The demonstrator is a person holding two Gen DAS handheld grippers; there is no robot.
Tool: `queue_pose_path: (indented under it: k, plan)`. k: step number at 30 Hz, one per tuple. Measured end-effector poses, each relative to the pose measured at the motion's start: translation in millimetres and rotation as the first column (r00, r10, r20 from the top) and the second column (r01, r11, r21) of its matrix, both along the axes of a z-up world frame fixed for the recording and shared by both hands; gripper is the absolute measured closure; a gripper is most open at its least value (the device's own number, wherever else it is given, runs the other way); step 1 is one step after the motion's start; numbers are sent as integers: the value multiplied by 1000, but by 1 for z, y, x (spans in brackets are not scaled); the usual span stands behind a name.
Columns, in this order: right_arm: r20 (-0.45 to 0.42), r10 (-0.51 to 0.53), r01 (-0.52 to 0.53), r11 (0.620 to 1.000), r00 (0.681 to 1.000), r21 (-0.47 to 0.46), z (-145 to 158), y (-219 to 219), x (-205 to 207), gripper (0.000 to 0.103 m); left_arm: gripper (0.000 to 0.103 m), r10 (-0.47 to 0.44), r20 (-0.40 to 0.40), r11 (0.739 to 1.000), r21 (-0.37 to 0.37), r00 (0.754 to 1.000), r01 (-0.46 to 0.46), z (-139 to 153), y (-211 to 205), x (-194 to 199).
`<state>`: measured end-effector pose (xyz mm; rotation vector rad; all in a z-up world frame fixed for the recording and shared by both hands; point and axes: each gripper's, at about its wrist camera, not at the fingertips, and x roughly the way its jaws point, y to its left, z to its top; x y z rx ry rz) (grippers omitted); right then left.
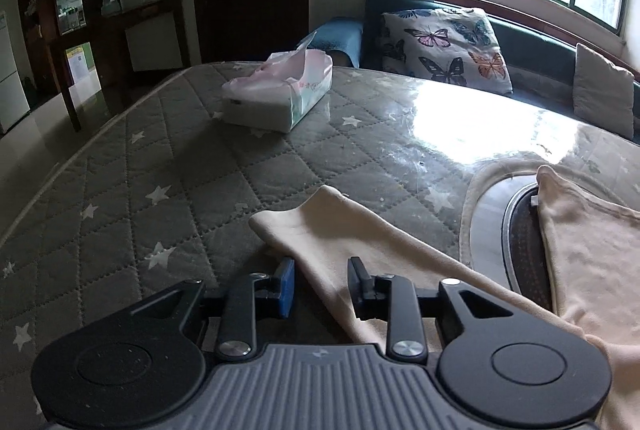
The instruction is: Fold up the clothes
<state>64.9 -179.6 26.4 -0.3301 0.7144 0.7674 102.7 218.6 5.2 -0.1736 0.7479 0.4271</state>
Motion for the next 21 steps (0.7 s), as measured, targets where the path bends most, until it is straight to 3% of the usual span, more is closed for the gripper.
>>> queue_pose_path:
  k: [3, 5, 8, 9, 13, 17, 21]
  plan:
    - [-1, 82, -82, 996, 997, -48, -4, 23, -14, 45, 73, -12, 1, 1000, 2, 1000, 12, -2, 0, 2]
    - [-8, 118, -118, 990, 993, -83, -8, 31, -23, 49, 83, -22, 6, 1000, 5, 1000, 22, -3, 0, 3]
    - [-23, 135, -137, 984, 991, -112, -13, 33, -32, 68, 97, -28, 14, 999, 26, 999, 28, -4, 1, 4]
    - [-24, 133, -135, 983, 991, -122, -14, 32, -34, 78, 99, -28, 17, 999, 30, 999, 28, -5, 1, 4]
    - [-19, 123, -124, 984, 992, -128, -11, 20, -39, 94, 100, -5, 38, 1000, 28, 999, 4, -1, 3, -5]
    - [-16, 147, -147, 978, 989, -146, -4, 7, -47, 96, 101, 11, 60, 1000, 13, 998, -12, 6, 3, -31]
    - [-22, 197, -198, 963, 980, -184, -1, -4, -62, 96, 101, 13, 29, 1000, 18, 999, -13, 1, 2, -55]
